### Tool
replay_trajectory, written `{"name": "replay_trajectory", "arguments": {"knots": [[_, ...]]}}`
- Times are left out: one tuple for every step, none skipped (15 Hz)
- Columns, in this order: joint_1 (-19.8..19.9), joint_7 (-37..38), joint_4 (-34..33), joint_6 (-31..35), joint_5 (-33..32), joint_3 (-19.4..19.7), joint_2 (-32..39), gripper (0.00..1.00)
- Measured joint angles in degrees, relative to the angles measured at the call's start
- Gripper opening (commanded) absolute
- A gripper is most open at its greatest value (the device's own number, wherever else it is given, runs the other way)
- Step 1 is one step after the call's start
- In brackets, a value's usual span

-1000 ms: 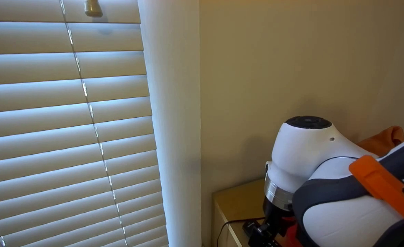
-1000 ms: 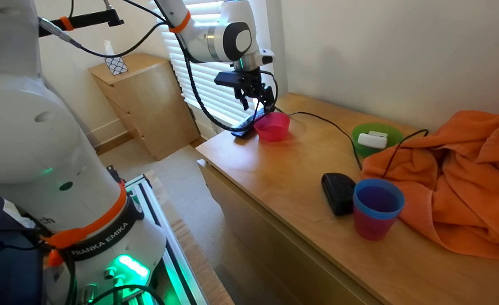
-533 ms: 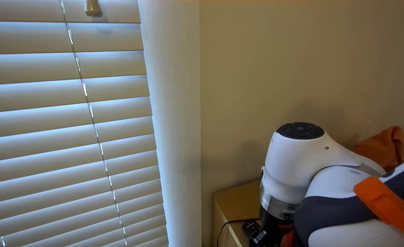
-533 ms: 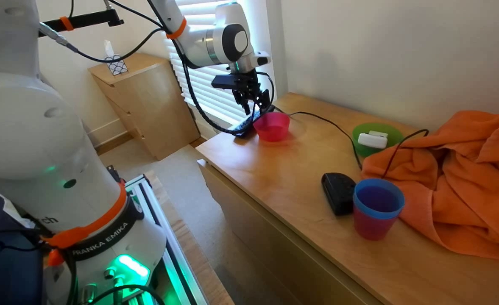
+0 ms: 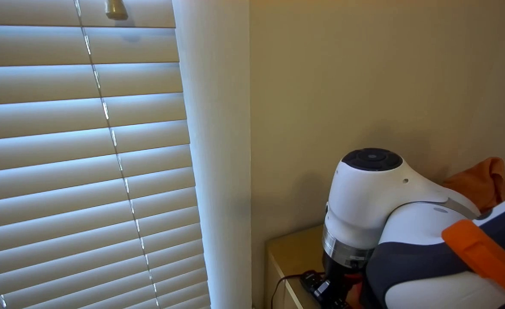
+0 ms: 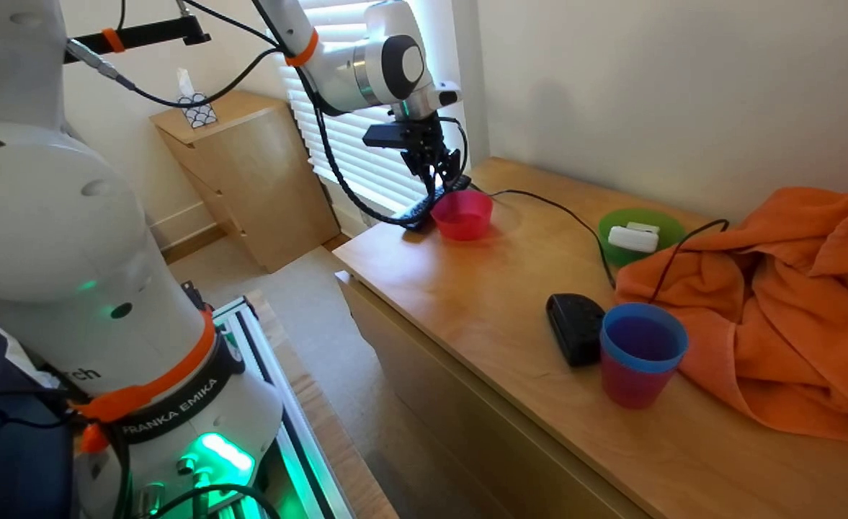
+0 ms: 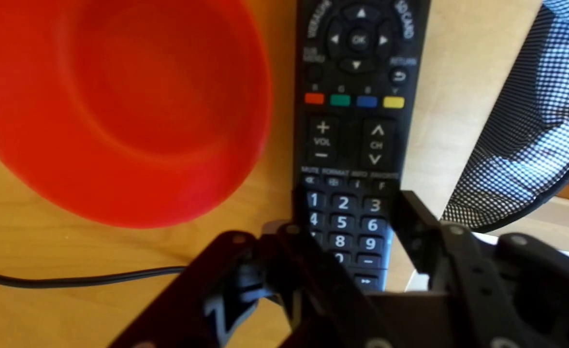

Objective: Put the black remote on the orange cloth

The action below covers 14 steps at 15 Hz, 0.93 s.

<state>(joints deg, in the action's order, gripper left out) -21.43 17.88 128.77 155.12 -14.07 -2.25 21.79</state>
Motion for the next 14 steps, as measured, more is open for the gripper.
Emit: {"name": "replay_trajectory", "arguments": {"knots": [[0.05, -0.03, 0.00, 0.00, 0.00, -0.03, -0.03, 0.23], [0.20, -0.21, 0.01, 0.00, 0.04, -0.12, -0.07, 0.23], [0.39, -0.57, 0.01, 0.00, 0.05, -0.22, -0.07, 0.23], [0.48, -1.14, 0.01, -0.12, 0.05, -0.25, -0.08, 0.73], [0.49, -1.48, 0.00, -0.31, 0.05, -0.27, -0.08, 0.74], [0.49, -1.76, 0.00, -0.45, 0.05, -0.30, -0.08, 0.79], [0.49, -2.01, 0.02, -0.69, 0.05, -0.36, -0.04, 0.88], [0.49, -2.17, 0.03, -0.91, 0.05, -0.38, -0.02, 0.94], [0.49, -2.21, 0.03, -0.95, 0.05, -0.39, -0.02, 1.00], [0.52, -2.24, 0.03, -0.95, 0.05, -0.39, -0.02, 1.00], [0.61, -2.35, 0.03, -0.95, 0.07, -0.43, -0.02, 1.00], [0.77, -2.68, 0.03, -0.95, 0.21, -0.56, 0.01, 1.00], [1.07, -3.36, 0.03, -0.95, 0.37, -0.89, 0.12, 1.00], [1.34, -3.83, -0.01, -0.95, 0.41, -1.22, 0.34, 1.00]]}}
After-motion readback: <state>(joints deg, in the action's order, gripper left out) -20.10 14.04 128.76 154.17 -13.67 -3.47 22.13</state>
